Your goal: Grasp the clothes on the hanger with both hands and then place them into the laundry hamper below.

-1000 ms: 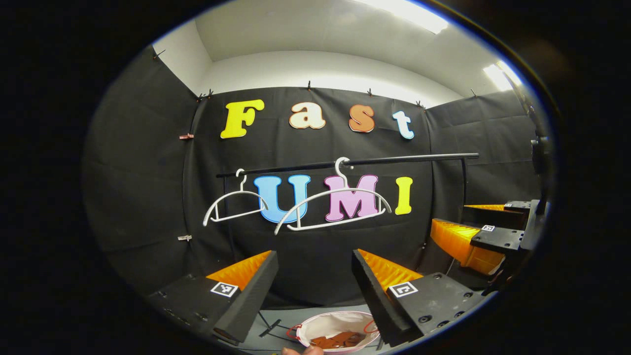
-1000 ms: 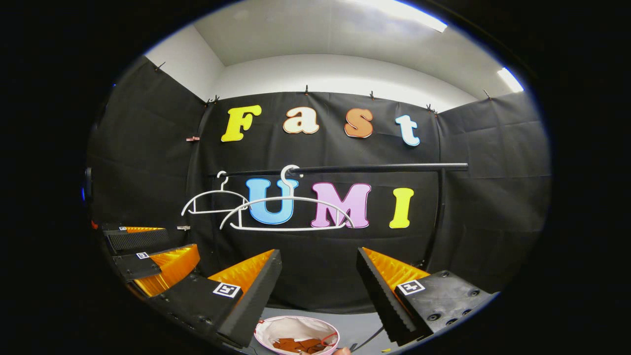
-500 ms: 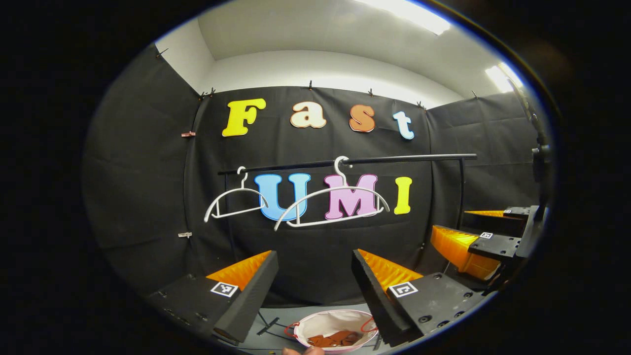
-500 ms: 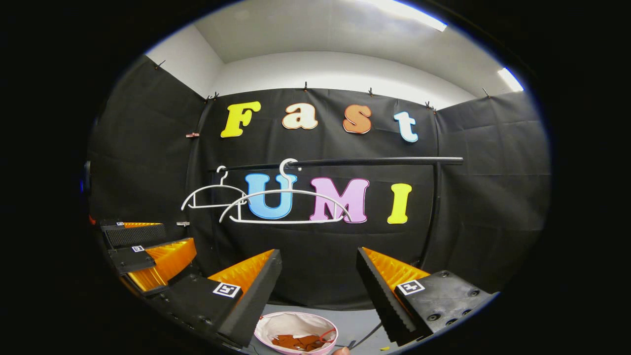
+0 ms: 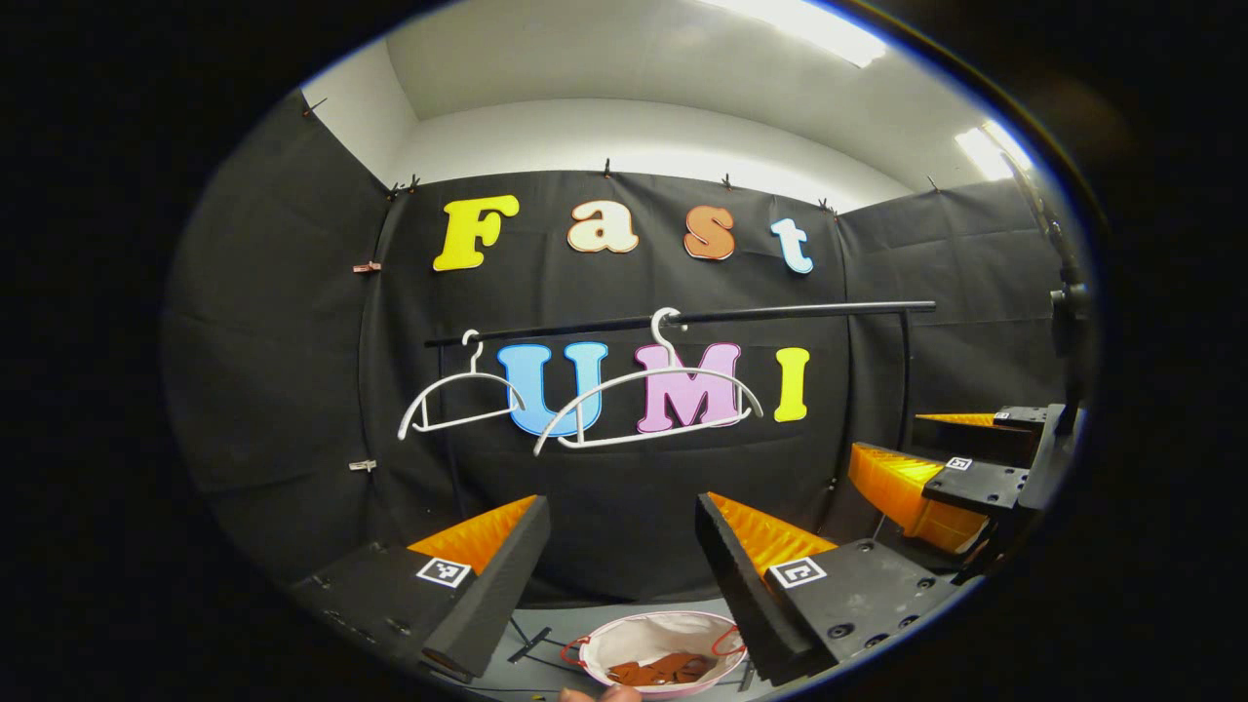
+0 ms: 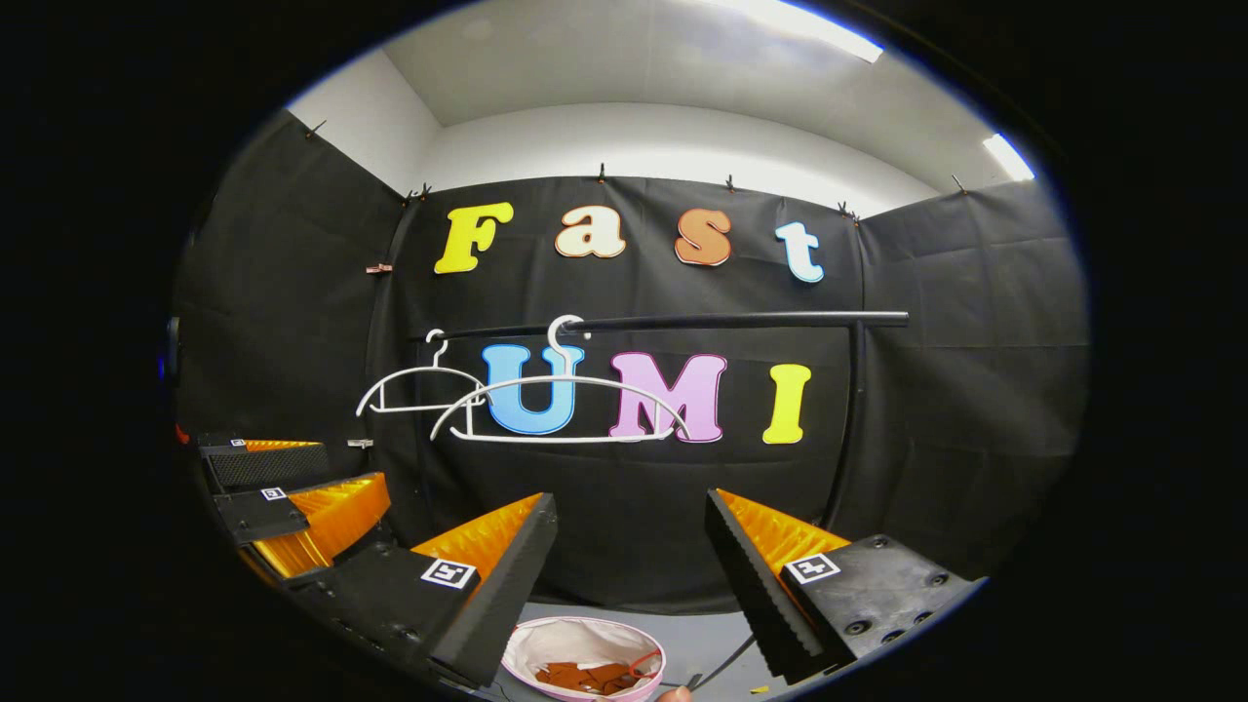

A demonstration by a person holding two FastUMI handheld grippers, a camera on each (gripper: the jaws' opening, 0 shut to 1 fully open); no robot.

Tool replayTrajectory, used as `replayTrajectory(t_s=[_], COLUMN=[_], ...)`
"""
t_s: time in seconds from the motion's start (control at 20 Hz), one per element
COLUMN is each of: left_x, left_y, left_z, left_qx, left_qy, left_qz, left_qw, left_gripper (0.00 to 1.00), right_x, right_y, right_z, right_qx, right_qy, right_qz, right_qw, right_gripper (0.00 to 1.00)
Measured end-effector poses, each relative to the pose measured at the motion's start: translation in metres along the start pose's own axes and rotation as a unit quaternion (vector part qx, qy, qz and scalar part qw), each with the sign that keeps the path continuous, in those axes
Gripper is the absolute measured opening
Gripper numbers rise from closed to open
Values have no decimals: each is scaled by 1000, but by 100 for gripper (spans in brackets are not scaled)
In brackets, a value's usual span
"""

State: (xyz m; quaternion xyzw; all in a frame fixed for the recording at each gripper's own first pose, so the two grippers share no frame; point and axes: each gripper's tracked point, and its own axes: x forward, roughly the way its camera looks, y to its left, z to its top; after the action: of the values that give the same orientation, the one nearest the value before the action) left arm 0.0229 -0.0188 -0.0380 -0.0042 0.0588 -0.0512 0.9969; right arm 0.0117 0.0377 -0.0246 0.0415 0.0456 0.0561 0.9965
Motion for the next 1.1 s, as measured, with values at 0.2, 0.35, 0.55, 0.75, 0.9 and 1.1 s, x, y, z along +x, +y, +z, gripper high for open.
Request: replayTrajectory(t_s=[0.2,0.35,0.55,0.75,0.9,1.1], left_x=[2,4,6,7,6,5], left_y=[-1,-2,-4,-1,-1,1], left_z=[1,0,-1,-3,-3,-5], left_qx=[0,0,2,9,11,13], left_qy=[0,0,0,1,0,1], left_qz=[2,2,1,2,2,1], left_qw=[1000,1000,1000,1000,1000,1000], left_gripper=[95,95,95,95,95,95], right_x=[2,4,6,7,7,6], right_y=[-3,-3,-3,-1,1,4], right_z=[1,0,-2,-3,-5,-6], right_qx=[-3,-6,-8,-6,-7,-6], right_qy=[-1,0,2,4,4,5], right_qz=[-1,0,1,1,1,0], right_qw=[1000,1000,1000,1000,1000,1000], right_gripper=[100,100,100,99,99,99])
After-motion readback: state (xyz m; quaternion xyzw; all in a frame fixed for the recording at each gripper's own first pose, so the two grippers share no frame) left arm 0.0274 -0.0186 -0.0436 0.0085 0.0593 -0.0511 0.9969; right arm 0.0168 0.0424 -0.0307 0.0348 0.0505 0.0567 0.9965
